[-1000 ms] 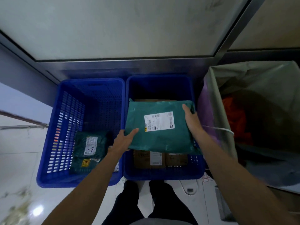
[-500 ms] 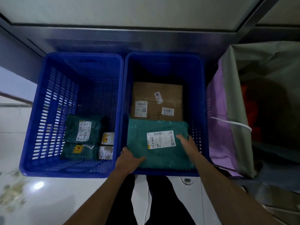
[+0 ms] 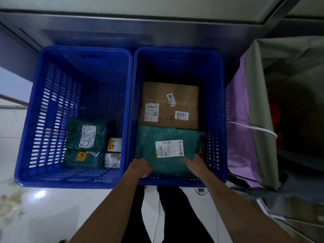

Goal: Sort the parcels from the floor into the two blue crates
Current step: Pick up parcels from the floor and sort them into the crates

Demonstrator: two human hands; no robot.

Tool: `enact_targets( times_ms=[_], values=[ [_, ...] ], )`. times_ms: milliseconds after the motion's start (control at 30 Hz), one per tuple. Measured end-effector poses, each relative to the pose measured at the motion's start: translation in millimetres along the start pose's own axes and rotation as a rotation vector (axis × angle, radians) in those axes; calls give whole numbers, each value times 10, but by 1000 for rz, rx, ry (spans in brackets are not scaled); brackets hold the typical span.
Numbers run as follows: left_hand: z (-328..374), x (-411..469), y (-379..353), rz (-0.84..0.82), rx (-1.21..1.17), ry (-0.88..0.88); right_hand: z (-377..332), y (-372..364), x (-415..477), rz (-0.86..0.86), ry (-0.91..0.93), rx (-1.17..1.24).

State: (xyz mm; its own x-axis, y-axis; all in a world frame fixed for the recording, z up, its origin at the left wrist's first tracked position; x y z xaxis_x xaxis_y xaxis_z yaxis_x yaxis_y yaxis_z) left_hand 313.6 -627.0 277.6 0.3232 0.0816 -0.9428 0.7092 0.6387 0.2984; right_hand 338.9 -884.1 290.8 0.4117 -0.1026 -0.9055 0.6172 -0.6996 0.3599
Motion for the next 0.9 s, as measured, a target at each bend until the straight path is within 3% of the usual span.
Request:
enact_targets(
  times_ms=[433,700,900],
  values=[
    [559,-693,594,93,194,-180,-302,149,-592,-18,87,-92],
    [777,-1326,1046,171,151,-236,-782,467,-1094,-26,200,-432],
    [562,-1569,1263,283,125,-204,-1435,278,-1335,-50,368,-601]
  ],
)
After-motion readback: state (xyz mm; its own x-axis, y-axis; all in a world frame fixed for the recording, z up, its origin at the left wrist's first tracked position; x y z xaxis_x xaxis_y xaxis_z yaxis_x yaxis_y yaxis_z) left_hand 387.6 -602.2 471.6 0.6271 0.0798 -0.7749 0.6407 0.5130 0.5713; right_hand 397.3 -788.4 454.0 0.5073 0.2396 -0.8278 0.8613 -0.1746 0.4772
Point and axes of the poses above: each hand's wrist, its own x-axis towards the middle knuckle, its own y-axis out of the back of the hand, z = x × y, the point moved 5 cm from there along x, towards the middle knuckle, and after that the axes turned 12 degrees about -x, right-handed, at the moved point
